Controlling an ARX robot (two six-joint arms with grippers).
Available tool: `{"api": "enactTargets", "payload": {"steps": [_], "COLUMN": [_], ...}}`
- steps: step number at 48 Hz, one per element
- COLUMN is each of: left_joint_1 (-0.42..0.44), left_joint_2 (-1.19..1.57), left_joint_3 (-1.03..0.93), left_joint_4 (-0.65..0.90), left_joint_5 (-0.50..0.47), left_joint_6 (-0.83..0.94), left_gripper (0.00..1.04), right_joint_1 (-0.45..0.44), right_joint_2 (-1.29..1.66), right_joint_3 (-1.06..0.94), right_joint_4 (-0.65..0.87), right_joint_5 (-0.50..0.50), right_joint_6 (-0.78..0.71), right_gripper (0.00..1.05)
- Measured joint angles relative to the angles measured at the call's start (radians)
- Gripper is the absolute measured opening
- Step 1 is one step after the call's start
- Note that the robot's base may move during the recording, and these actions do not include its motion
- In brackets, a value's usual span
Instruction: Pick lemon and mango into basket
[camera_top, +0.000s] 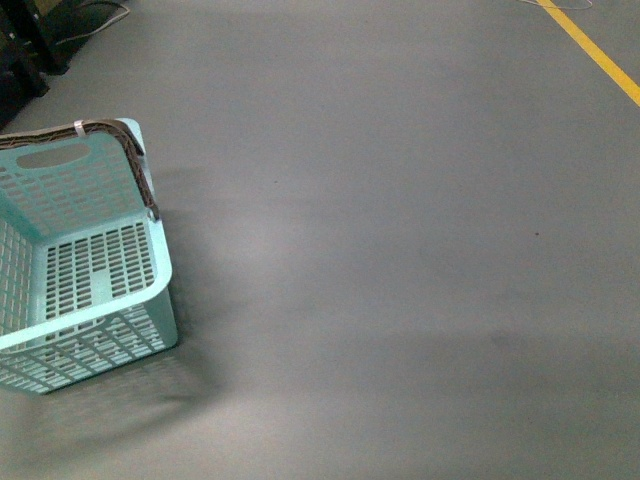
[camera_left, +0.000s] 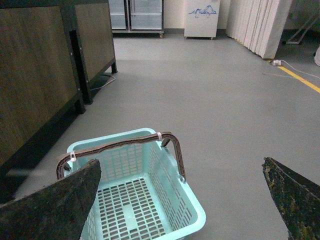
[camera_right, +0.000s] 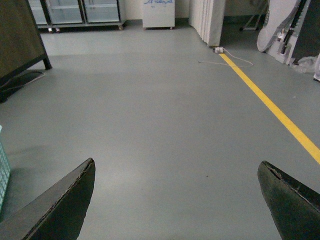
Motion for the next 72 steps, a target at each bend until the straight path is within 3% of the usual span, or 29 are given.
{"api": "enactTargets", "payload": {"steps": [22, 28, 33, 48, 60, 72], "left_joint_1": [0.000, -0.074, -0.092, 0.007, 0.072, 0.192], "left_joint_2": [0.000, 0.130, 0.251, 0.763, 1.305, 1.649], "left_joint_3": [0.000, 0.088, 0.122, 0.235, 0.350, 0.485], "left_joint_4": [0.000, -0.229, -0.260, 0.039, 0.393, 0.574], "left_joint_5": [0.000, -0.185, -0.167, -0.013, -0.039, -0.074], "left_joint_6": [0.000, -0.143, -0.272, -0.749, -0.995, -1.170], "left_gripper": [0.98, 0.98, 0.98, 0.98, 0.98, 0.98], "right_joint_1": [0.000, 0.000, 0.000, 0.000, 0.000, 0.000], "right_joint_2": [0.000, 0.000, 0.000, 0.000, 0.000, 0.000], "right_joint_3": [0.000, 0.000, 0.000, 0.000, 0.000, 0.000], "right_joint_4": [0.000, 0.000, 0.000, 0.000, 0.000, 0.000], "right_joint_5": [0.000, 0.000, 0.000, 0.000, 0.000, 0.000], "right_joint_6": [0.000, 0.000, 0.000, 0.000, 0.000, 0.000], "right_gripper": [0.96, 0.96, 0.96, 0.96, 0.96, 0.96]}}
